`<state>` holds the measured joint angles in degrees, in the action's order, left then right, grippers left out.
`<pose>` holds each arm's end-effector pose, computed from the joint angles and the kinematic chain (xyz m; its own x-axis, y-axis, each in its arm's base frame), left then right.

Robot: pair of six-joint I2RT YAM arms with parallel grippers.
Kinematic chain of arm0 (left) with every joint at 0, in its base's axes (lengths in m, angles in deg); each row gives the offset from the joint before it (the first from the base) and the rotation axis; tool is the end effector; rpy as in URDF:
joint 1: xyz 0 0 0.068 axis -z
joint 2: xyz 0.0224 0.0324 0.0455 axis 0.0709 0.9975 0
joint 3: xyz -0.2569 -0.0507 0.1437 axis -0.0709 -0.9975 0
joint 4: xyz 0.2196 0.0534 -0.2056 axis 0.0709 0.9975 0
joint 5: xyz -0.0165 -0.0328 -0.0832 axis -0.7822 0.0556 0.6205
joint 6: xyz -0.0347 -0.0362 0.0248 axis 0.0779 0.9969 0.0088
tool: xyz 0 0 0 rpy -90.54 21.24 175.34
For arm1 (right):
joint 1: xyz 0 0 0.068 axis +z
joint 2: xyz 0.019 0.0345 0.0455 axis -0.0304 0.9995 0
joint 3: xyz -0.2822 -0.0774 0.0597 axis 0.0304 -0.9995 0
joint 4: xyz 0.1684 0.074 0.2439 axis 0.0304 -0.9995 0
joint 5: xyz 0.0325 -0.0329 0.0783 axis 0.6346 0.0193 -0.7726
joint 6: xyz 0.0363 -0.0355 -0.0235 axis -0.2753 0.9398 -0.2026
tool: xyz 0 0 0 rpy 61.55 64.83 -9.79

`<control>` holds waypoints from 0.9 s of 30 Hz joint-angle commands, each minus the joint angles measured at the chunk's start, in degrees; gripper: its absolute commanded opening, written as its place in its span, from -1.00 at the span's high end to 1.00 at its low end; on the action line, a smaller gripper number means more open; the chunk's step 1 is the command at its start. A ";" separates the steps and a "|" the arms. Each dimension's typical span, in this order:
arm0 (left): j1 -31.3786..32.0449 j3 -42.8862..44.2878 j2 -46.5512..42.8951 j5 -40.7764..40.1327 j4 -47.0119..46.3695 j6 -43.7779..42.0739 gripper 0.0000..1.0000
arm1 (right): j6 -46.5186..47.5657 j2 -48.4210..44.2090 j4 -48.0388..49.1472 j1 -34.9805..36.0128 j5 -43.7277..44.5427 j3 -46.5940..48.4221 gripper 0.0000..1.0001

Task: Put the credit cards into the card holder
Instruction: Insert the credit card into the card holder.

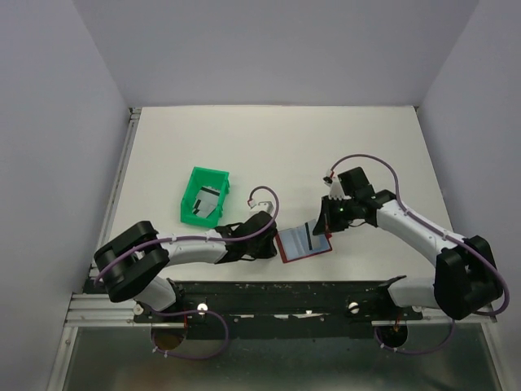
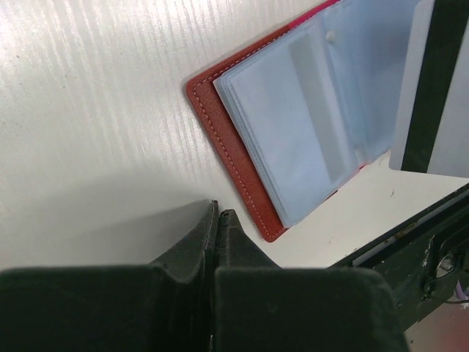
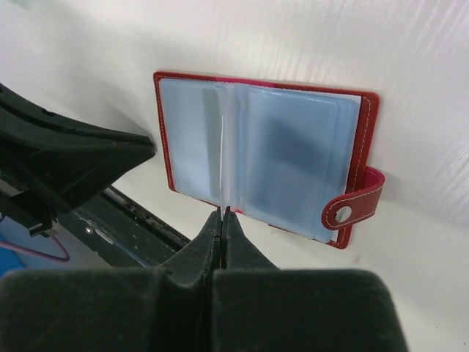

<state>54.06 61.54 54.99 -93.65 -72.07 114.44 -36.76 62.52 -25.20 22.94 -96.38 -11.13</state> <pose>0.1624 -0.2556 0.1374 -0.9034 -0.0910 -0.4189 0.1434 0.8567 -0.4955 0.2469 0.1315 0.2045 -0.9374 -0.0685 -0.3416 -0.2503 0.8143 0.5237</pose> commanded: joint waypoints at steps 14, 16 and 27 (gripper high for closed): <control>0.05 1.06 3.80 0.34 -0.09 0.26 1.00 | 5.48 8.95 1.94 -0.96 -8.67 0.44 0.99; -0.03 1.06 3.71 0.25 -0.09 0.26 1.00 | 5.57 9.83 2.73 -0.96 -9.11 0.27 0.99; -0.12 1.23 3.89 0.25 0.26 0.26 1.00 | 6.09 12.99 3.53 -1.04 -9.37 1.41 0.99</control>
<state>54.06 62.78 57.61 -93.36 -75.09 114.97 -31.84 73.98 -22.53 22.22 -104.36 -11.05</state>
